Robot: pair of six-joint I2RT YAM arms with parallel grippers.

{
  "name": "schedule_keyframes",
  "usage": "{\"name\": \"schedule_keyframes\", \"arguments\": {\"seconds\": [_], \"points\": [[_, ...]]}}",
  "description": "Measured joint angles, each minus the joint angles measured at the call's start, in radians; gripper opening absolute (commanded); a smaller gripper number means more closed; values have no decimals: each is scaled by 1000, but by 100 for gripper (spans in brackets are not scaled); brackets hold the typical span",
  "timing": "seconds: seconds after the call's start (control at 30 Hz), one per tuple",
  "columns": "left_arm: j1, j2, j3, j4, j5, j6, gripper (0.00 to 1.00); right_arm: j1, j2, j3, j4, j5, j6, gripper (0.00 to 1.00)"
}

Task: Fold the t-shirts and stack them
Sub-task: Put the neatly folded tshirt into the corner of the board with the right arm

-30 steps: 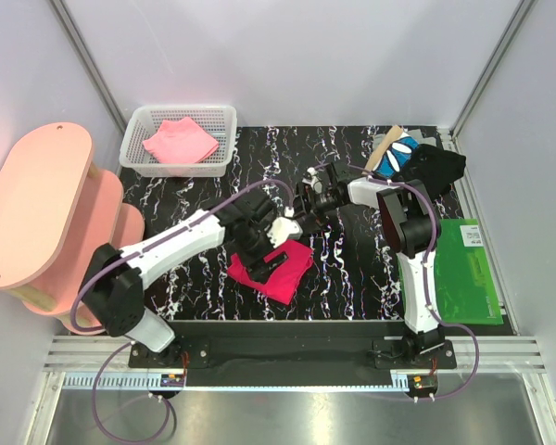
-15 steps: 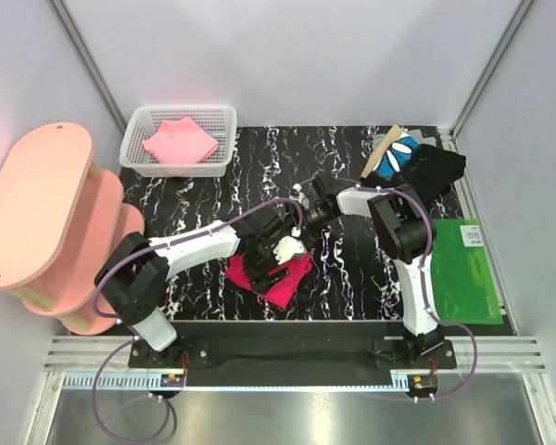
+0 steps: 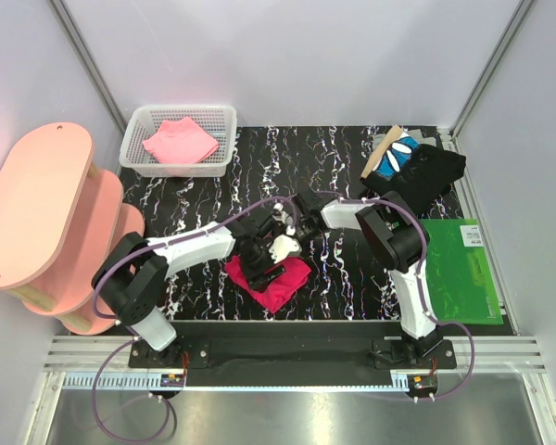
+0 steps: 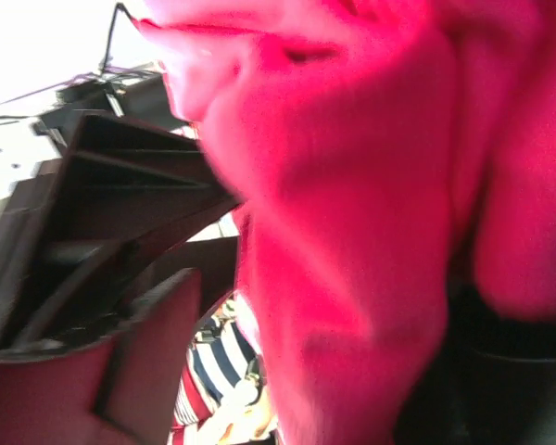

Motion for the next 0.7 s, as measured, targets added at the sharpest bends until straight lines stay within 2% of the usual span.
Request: {"name": "schedule_keyframes", "arguments": {"seconds": [0.07, 0.17, 0.27, 0.3, 0.4, 0.57, 0.7], "points": [[2, -6, -3, 0, -1, 0, 64, 21, 1, -3, -1, 11, 1, 62], [2, -8, -5, -3, -1, 1, 64, 42, 6, -14, -2, 24, 6, 52], [2, -11, -5, -10, -3, 4, 64, 48, 10, -21, -2, 41, 9, 31], [2, -13, -5, -11, -5, 5, 64, 48, 13, -24, -2, 55, 13, 18], [3, -23, -5, -23, -12, 13, 65, 50, 16, -27, 6, 73, 0, 1], [54, -79, 23, -87, -22, 36, 67, 52, 16, -25, 8, 83, 2, 0], [190, -167, 122, -164, -28, 68, 70, 34, 6, -16, 7, 110, 37, 0]]}}
